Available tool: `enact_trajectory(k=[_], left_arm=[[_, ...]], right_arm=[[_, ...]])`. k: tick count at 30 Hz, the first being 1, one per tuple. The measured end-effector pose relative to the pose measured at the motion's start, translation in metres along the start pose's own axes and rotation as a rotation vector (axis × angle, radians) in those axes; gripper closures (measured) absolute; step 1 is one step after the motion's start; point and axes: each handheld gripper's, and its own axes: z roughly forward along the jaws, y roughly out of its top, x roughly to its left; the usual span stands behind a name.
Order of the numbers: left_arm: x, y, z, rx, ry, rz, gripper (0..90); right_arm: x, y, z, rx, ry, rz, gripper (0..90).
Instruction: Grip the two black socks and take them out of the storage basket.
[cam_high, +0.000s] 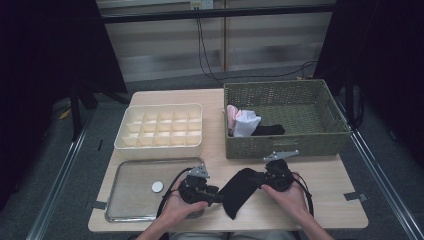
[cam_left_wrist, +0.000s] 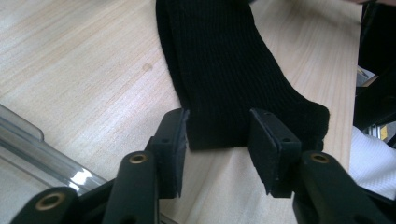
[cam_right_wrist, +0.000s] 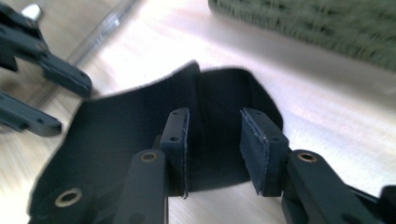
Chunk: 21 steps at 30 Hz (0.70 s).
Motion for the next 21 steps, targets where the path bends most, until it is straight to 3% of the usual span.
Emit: enact_trajectory(k=[2, 5, 9, 13, 15, 16, 17, 21], left_arm=[[-0.001, 0.000, -0.001, 0.012, 0.003, -0.001, 53.5], [-0.004, -0.001, -0.001, 0.013, 0.007, 0.008, 56.0], [-0.006, -0.002, 0.001, 0.030, 0.004, 0.043, 73.9], [-0.005, -0.002, 0.001, 0.039, -0.028, 0.036, 87.2], [-0.003, -0.002, 0.001, 0.018, -0.066, 0.020, 88.6], [-0.003, -0.001, -0.001, 0.003, -0.065, 0.010, 89.1], [-0.002, -0.001, -0.002, -0.017, -0.102, -0.002, 89.4], [-0.002, 0.003, -0.012, -0.088, -0.139, -0.020, 89.7]], right_arm=[[0.002, -0.001, 0.004, 0.016, 0.019, -0.011, 63.1], [0.008, -0.002, 0.007, 0.034, 0.011, -0.029, 70.1], [0.012, -0.004, 0.008, 0.043, 0.023, -0.037, 76.8], [0.013, -0.005, 0.007, 0.047, 0.025, -0.035, 78.1], [0.013, -0.005, 0.007, 0.047, 0.026, -0.034, 78.3], [0.013, -0.005, 0.007, 0.048, 0.028, -0.033, 78.4], [0.012, -0.005, 0.007, 0.045, 0.033, -0.032, 78.3], [0.013, -0.005, 0.008, 0.047, 0.044, -0.024, 78.4]])
